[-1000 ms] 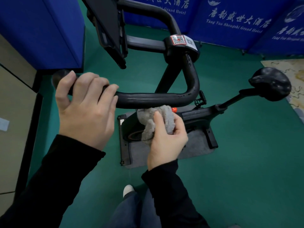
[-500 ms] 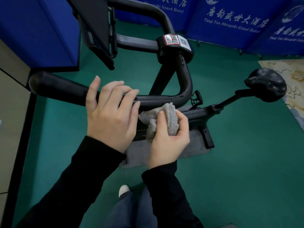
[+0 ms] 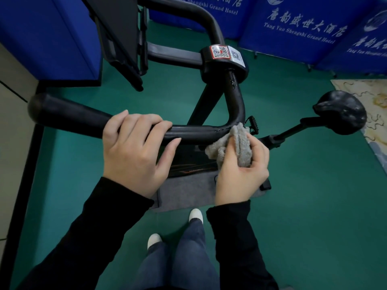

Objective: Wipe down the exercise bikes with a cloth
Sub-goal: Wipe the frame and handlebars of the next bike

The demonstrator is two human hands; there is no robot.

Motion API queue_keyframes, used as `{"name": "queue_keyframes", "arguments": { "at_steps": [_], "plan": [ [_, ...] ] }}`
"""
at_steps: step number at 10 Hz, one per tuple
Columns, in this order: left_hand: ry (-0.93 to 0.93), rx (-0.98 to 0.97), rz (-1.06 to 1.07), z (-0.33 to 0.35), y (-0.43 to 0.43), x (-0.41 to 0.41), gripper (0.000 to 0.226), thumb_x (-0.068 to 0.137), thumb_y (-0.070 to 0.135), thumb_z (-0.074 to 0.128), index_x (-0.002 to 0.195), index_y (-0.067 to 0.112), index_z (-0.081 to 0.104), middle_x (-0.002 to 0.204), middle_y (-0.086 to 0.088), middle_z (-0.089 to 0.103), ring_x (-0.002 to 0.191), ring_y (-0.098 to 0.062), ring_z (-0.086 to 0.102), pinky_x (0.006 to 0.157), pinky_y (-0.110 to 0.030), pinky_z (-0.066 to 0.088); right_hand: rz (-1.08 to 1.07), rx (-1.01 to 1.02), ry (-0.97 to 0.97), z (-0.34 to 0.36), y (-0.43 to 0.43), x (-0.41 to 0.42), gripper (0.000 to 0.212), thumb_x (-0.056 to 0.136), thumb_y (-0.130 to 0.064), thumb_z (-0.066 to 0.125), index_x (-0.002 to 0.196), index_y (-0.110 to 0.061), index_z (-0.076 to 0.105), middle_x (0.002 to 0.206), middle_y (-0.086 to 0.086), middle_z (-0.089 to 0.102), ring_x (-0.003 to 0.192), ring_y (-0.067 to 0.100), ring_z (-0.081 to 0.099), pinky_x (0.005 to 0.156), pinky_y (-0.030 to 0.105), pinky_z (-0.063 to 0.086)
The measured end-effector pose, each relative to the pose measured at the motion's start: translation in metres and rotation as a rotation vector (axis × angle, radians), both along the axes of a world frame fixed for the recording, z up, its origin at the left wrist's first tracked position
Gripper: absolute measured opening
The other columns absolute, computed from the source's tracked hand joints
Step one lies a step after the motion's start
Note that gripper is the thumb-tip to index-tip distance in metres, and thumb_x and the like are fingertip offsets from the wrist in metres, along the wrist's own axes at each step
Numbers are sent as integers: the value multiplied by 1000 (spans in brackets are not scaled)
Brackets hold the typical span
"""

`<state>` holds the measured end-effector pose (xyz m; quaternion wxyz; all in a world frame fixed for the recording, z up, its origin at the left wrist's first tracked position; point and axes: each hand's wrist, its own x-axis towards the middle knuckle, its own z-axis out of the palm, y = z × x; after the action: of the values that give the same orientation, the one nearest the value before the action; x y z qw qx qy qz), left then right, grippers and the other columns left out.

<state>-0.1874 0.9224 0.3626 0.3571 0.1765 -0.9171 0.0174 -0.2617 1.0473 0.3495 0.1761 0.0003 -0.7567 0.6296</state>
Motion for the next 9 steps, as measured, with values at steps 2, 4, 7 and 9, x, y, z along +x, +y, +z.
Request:
{"name": "queue_keyframes", "arguments": {
  "at_steps": [2,4,7,9],
  "plan": [
    [13,1,31,1,4,-3,23,92,34,55,93,15,66,93,1,65,90,-20,54,101,-33,23,145,142,59,-1,13,-5,23,77,5,70,98,-4,69,100,11,60,92,0,56,84,11,44],
    [21,17,54,1,6,-5,22,92,34,55,91,15,67,91,1,65,90,-22,55,101,-34,23,222,167,-73,4,30,-38,21,82,-3,68,98,-15,65,101,2,60,91,-10,55,85,7,41],
    [14,8,87,0,8,-7,22,92,33,56,91,15,67,92,0,66,89,-21,56,99,-35,25,309,129,-90,13,34,-49,9,83,-28,69,87,-32,62,96,-4,61,87,-8,57,79,7,42],
    [11,-4,106,2,9,-8,21,91,33,56,89,15,67,92,1,66,88,-22,58,99,-34,24,486,448,231,27,27,-56,6,80,-5,73,87,-5,73,86,8,62,80,4,55,77,4,38]
  ]
}}
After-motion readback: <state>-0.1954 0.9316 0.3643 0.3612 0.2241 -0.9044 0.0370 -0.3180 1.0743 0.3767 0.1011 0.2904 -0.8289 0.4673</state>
